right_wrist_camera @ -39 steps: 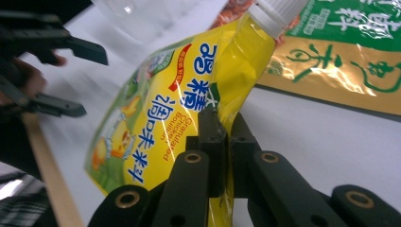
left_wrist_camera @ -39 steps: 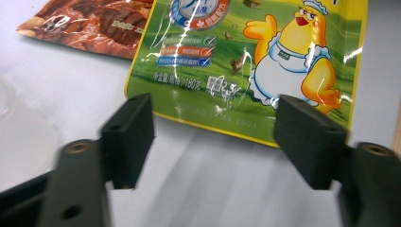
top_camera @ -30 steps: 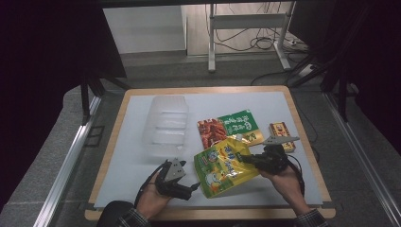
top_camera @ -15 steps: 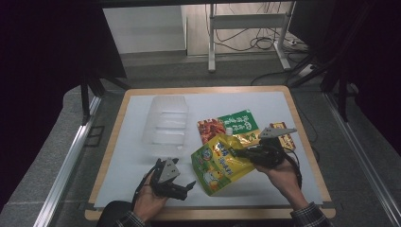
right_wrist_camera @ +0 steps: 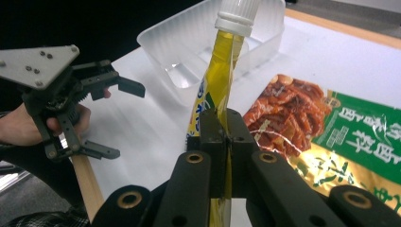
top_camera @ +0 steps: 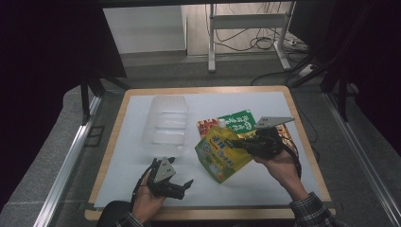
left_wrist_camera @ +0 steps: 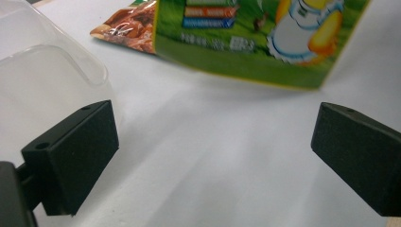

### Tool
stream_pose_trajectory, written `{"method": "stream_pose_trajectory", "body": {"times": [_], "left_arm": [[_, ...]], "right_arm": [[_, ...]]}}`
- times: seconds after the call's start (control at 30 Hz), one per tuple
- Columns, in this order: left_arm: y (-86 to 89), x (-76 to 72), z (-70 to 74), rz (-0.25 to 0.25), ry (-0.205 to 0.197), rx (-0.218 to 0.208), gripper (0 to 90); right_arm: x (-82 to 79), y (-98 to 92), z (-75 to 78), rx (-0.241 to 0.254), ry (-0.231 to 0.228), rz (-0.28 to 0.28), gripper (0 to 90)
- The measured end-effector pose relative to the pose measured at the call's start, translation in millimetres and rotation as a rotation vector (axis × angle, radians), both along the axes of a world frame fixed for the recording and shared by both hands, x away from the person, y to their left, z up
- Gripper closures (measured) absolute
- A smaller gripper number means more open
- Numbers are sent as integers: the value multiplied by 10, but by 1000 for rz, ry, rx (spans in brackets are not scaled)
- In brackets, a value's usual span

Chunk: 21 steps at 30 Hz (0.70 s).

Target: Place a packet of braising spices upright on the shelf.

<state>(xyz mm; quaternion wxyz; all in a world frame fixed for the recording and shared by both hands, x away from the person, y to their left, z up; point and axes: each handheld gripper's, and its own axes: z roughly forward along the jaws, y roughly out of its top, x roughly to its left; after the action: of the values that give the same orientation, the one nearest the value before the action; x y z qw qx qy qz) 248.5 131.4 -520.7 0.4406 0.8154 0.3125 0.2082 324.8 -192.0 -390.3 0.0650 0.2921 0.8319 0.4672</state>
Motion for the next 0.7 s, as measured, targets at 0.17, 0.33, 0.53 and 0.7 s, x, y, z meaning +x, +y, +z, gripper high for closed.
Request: {"method": "stream_pose_trajectory", "body": {"times": [0.17,0.33,0.53,0.7], "left_arm": [[2,0,2,-4,-2,12,16],[2,-4,1,-16,-10,5,17],[-18,-27,11,-20,-34,20,16],[-10,-31,11,-18,-34,15,16]], "right_arm": [[17,32,85,-21,-30,2,877],[53,30,130,-33,-51,-8,877],[88,22,185,-39,-71,-13,878],[117,30,251,-38,-80,-2,877]]}}
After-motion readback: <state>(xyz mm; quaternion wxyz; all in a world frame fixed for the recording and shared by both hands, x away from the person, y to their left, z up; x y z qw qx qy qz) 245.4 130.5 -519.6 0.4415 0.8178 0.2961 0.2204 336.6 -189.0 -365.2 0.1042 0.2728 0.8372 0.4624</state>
